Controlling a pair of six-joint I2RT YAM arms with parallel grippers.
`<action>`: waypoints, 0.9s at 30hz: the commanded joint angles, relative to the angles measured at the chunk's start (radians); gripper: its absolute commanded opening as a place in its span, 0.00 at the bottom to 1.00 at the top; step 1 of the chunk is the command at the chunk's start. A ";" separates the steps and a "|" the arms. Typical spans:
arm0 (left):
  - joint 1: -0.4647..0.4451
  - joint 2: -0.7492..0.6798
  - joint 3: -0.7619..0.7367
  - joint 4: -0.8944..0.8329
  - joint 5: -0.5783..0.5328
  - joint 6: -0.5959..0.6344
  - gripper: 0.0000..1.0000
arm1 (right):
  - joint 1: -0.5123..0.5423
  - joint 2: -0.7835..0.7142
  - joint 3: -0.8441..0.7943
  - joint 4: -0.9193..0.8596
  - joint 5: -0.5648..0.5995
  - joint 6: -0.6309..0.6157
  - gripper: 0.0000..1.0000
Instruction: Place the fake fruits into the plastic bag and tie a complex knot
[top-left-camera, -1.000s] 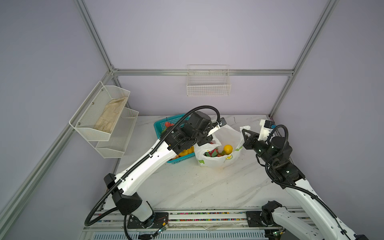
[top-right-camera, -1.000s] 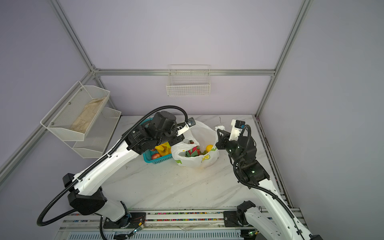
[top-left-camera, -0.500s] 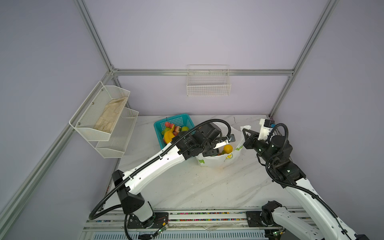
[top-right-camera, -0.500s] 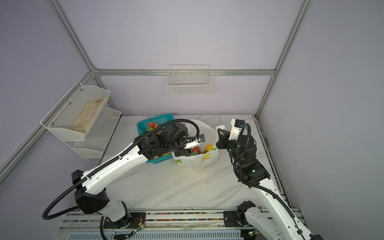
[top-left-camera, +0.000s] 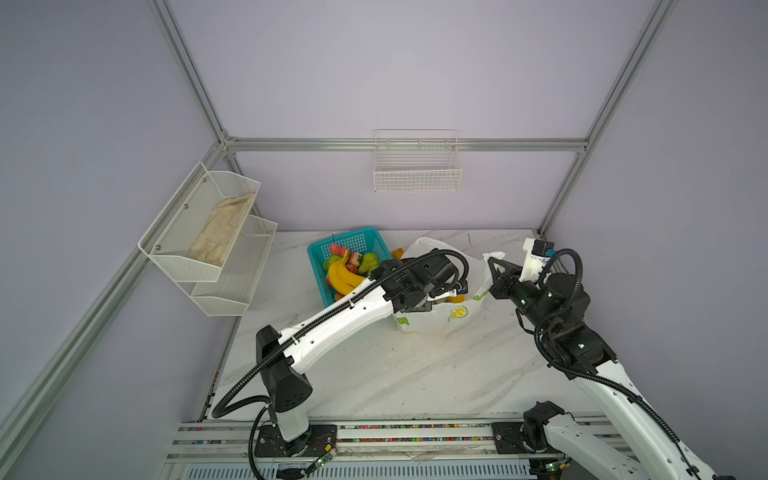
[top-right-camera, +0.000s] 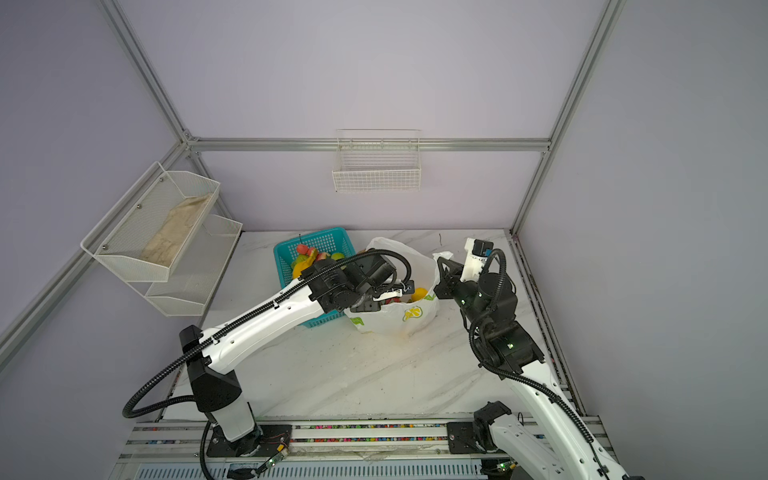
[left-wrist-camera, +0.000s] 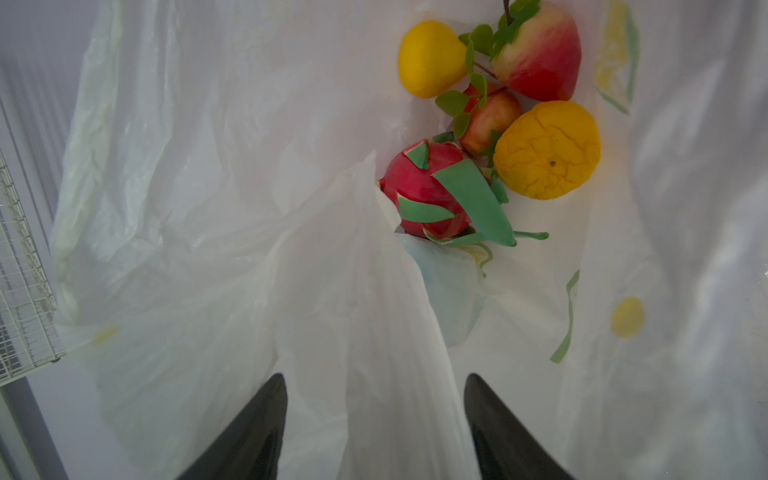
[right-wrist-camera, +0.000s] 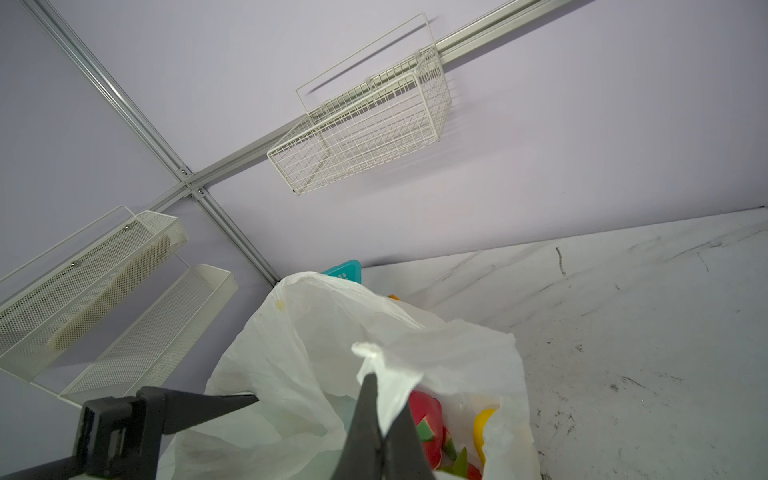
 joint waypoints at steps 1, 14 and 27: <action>-0.005 0.021 0.100 0.008 -0.102 0.051 0.60 | -0.004 -0.027 0.002 0.002 0.019 0.000 0.00; 0.040 -0.209 -0.199 0.607 -0.052 -0.113 0.03 | -0.003 -0.050 -0.009 -0.010 0.050 -0.006 0.00; 0.080 -0.512 -0.735 1.280 0.143 -0.881 0.00 | -0.006 0.148 0.137 -0.040 0.056 -0.068 0.00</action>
